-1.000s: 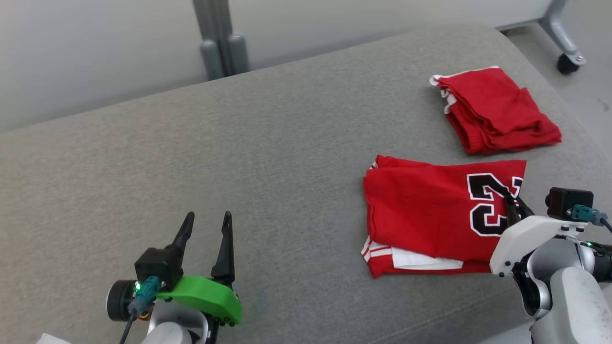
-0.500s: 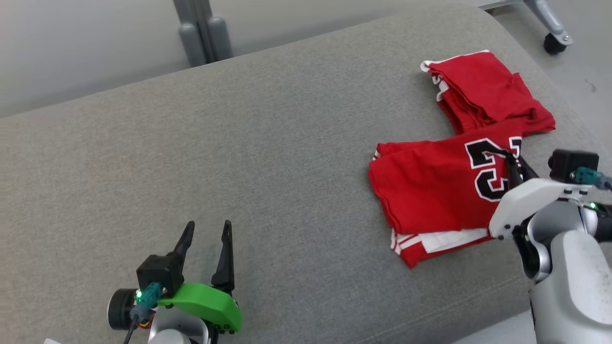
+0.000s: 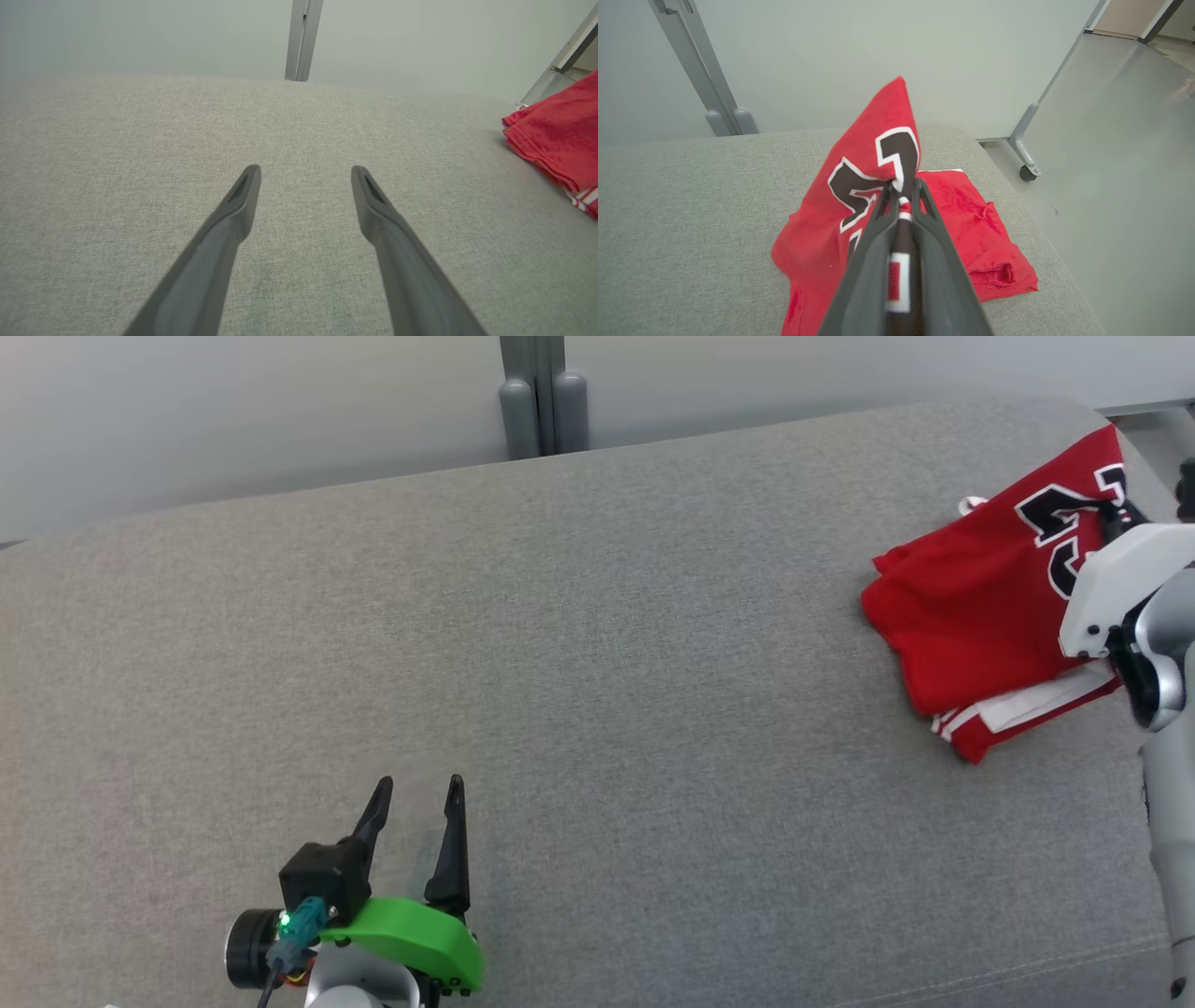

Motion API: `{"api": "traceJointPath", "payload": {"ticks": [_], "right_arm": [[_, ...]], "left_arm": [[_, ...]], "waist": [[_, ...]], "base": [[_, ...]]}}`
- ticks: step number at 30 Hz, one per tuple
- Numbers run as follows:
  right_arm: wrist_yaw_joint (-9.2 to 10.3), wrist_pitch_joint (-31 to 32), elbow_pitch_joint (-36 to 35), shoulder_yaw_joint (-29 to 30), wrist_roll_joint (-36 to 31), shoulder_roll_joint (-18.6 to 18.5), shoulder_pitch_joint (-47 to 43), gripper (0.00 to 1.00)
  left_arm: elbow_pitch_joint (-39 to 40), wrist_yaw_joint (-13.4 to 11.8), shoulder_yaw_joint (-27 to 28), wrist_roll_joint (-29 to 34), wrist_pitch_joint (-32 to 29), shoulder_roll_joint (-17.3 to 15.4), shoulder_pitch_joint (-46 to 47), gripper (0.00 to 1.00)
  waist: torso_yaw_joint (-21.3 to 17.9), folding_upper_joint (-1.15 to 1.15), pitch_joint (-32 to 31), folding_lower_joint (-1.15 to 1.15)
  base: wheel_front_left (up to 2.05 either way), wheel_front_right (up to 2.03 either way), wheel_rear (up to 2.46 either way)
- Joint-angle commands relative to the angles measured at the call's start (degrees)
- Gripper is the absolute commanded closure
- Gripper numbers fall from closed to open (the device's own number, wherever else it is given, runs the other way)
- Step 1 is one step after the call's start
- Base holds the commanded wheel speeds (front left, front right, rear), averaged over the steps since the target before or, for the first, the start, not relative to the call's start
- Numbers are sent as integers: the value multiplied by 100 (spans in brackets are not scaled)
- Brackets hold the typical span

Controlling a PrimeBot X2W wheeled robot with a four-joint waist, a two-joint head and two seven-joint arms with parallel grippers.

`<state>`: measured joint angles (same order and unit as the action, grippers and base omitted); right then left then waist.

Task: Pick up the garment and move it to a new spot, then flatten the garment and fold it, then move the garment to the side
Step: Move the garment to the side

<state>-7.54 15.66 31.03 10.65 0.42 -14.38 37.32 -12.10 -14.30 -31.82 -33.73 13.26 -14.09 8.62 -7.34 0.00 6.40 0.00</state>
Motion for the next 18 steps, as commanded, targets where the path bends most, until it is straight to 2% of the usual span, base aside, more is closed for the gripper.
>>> {"api": "traceJointPath", "payload": {"ticks": [1,11,18], "right_arm": [[12,49,111,-36,-3,-124,146,100],[12,372,814,-121,-68,-1303,777,100],[12,235,1182,69,-119,-1891,950,100]], "left_arm": [[-26,8,-1,19,34,-10,2,0],[62,17,-54,105,-30,-101,234,0],[238,-35,-86,191,-141,-227,336,0]], "waist": [[191,0,55,0],[542,0,379,0],[693,0,731,0]], "base": [[0,0,0],[0,0,0],[0,0,0]]}}
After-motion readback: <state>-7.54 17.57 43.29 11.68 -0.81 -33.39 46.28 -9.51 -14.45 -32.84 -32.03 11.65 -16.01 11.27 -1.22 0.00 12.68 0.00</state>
